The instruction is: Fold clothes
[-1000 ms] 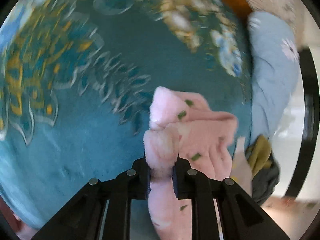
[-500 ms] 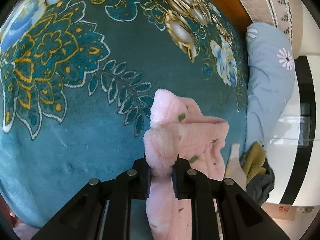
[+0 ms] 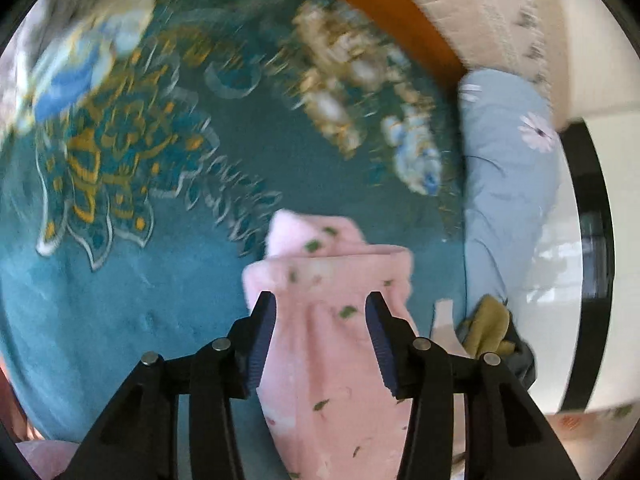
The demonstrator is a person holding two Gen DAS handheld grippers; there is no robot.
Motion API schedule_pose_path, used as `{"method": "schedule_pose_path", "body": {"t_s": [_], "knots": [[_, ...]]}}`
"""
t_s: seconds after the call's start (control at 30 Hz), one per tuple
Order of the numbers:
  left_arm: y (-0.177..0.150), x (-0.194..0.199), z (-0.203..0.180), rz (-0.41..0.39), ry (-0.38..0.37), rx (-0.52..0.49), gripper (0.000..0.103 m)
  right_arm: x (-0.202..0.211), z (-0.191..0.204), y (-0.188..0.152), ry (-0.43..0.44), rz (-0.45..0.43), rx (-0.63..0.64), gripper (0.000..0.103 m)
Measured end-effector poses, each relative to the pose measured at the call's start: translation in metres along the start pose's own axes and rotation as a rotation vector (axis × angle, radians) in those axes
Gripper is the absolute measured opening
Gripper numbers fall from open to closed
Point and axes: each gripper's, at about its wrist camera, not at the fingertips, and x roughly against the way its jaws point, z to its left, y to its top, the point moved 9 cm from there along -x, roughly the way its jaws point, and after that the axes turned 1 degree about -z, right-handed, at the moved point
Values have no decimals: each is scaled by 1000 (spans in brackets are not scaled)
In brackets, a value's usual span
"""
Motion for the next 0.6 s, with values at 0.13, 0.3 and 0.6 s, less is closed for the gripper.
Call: {"method": "schedule_pose_path", "body": {"t_s": [0.13, 0.3, 0.6], "knots": [[-42, 5, -46, 18, -32, -237, 47, -9, 4, -2, -8, 20, 23, 27], [-132, -19, -87, 175, -9, -584, 47, -29, -7, 1, -79, 12, -22, 27], [-180, -52, -93, 333, 71, -806, 47, 27, 105, 24, 355, -87, 163, 6]]}}
